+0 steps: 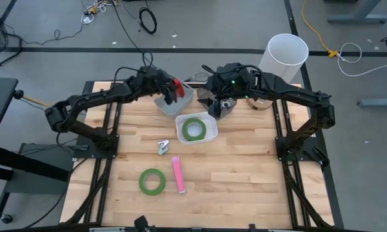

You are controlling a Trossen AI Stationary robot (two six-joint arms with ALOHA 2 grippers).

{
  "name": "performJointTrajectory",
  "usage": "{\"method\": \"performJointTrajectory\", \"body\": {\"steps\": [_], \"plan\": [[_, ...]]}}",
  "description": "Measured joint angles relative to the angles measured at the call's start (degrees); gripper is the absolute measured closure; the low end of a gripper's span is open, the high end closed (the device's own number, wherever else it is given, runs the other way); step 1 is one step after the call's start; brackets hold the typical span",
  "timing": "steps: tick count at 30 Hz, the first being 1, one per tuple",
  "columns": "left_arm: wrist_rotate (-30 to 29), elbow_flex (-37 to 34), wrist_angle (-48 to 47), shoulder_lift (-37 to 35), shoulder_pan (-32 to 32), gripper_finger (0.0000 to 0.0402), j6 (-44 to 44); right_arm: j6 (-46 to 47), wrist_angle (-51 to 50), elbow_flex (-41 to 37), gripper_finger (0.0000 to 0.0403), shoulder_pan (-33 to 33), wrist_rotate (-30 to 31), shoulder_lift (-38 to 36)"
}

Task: Pick and place Stapler, Stapler remover, tape
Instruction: Put the red stapler into the gray bin

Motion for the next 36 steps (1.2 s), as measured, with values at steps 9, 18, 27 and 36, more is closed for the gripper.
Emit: {"method": "performJointTrajectory", "body": {"steps": [9,18,27,36], "plan": [[3.16,0.0,8.89,5.1,1.22,0.0209,1.15,0.2,-0.02,-0.02,0.014,0.0,0.0,0.0],[4.57,-0.04,8.58,8.23,1.33,0.0207,1.2,0.39,0.0,-0.04,0.014,0.0,0.0,0.02],[5.74,0.13,9.68,10.9,1.44,0.0206,1.23,0.39,0.07,-0.04,0.014,0.0,0.02,0.02],[5.84,0.15,9.22,10.96,1.48,0.0183,1.22,1.53,0.11,-0.04,0.014,0.0,0.02,0.02]]}}
